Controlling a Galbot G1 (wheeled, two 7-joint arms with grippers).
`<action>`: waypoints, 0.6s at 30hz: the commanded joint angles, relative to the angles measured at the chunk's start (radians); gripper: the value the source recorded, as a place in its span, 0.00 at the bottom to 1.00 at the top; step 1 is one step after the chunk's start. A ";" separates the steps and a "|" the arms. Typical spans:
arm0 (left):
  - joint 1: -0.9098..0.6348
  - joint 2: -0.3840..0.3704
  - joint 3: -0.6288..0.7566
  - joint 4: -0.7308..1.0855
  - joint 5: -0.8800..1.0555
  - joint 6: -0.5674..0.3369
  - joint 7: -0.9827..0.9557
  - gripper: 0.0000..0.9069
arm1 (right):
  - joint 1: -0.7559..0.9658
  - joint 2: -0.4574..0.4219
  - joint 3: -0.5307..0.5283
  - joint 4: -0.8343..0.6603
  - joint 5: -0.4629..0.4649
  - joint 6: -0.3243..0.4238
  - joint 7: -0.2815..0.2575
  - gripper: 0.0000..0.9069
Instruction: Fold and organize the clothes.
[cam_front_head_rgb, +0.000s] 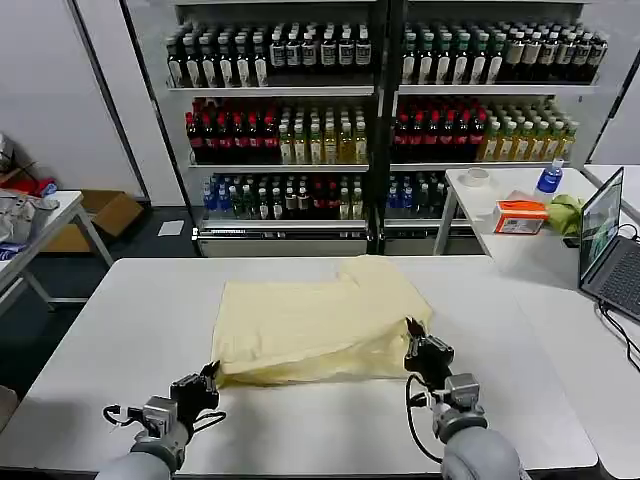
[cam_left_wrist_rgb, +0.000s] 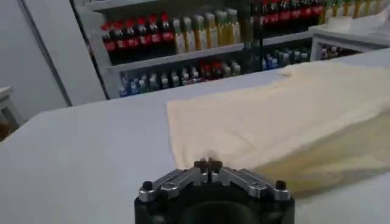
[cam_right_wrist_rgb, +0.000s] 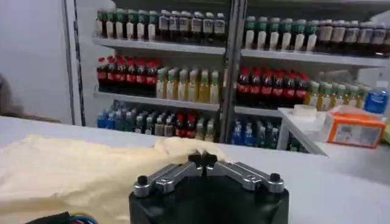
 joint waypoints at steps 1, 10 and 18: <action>-0.076 0.017 0.027 0.069 0.008 -0.004 -0.002 0.01 | 0.111 0.005 -0.045 -0.108 -0.017 -0.005 -0.003 0.00; -0.145 0.015 0.054 0.127 0.017 -0.010 -0.010 0.11 | 0.122 0.039 -0.076 -0.166 -0.064 -0.025 -0.007 0.00; -0.153 0.003 0.056 0.133 0.014 -0.010 -0.020 1.00 | 0.076 0.058 -0.075 -0.157 -0.074 -0.038 0.000 1.00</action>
